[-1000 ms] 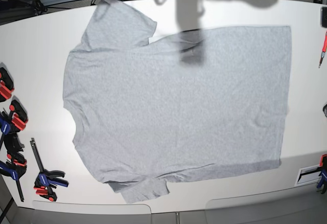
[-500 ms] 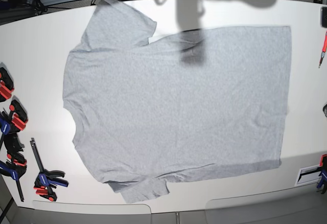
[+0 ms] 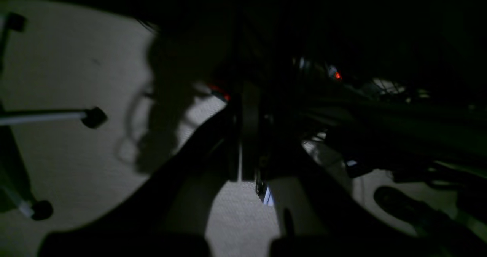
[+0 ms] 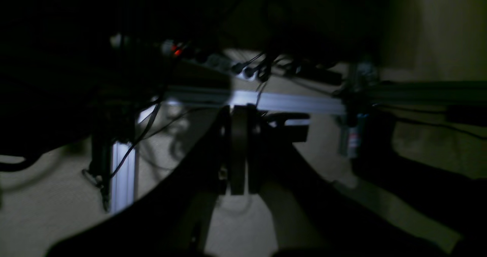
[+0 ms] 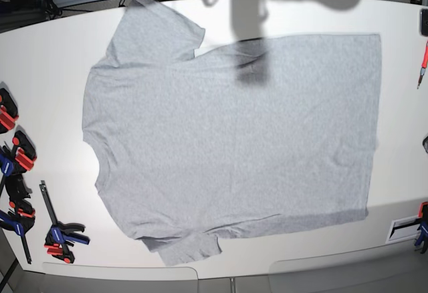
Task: Fold the T-shirt properly
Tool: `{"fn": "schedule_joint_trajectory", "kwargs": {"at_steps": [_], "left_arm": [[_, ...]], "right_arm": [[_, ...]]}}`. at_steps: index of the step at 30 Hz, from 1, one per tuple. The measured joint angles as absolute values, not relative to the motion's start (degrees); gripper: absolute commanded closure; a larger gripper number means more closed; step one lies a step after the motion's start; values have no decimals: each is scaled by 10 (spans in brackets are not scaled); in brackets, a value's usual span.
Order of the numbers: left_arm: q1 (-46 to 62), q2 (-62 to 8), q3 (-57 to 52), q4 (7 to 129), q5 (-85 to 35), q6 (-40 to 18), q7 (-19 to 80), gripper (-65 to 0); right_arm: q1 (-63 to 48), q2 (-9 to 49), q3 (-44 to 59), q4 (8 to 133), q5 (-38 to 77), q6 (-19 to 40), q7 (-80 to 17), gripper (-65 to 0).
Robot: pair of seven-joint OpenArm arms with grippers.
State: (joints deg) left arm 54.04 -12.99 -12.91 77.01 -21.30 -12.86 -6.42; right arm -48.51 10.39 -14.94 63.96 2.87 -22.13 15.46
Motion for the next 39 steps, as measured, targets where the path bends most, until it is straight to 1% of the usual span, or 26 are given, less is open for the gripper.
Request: {"fn": "schedule_joint_trajectory", "kwargs": {"at_steps": [2,7,8,13,15,18,21,24,27,32,35,37,39], "left_arm": [[555,-139,-141,797,-212,-166,-64,0],[582,-150,-174,863,-212,-211,-64,0],[586,-150,-180,874,-211,-227,-64,0],[587,-149,-213,924,-210,-344,-79,0],[587,-149,-223,940,-208,-392,-100,0],[587,-149,-234,959,-208,-394,-135,0],[587,-149,-237,973,-208,-394,-179,0],[584,-149,-237,979,-208,-395,-182,0],[579,-149,-237,979,-205,-395,-177,0],[579,-149,-237,979,-205,-395,-167,0],[579,-150,-237,979,-205,-395,-167,0],[579,-150,-237,979,-205,-395,-166,0],[579,-149,-237,979,-205,-395,-162,0]], "right_arm": [[-506,108,-149,670,30,-248,176,0],[-540,111,-149,731,30,-290,221,0],[-544,111,-149,740,30,-292,226,0],[-551,111,-149,773,29,-305,233,0],[-551,111,-149,783,1,-314,236,0],[-551,111,-149,796,-44,-325,244,0],[-551,111,-149,809,-65,-340,243,0],[-548,111,-150,822,-73,-346,246,0],[-535,111,-149,831,-69,-382,244,0],[-514,105,-137,869,-24,-388,243,0],[-515,98,-123,920,8,-384,243,0],[-515,97,-123,965,41,-377,242,0],[-515,96,-123,1014,81,-354,242,0]]}}
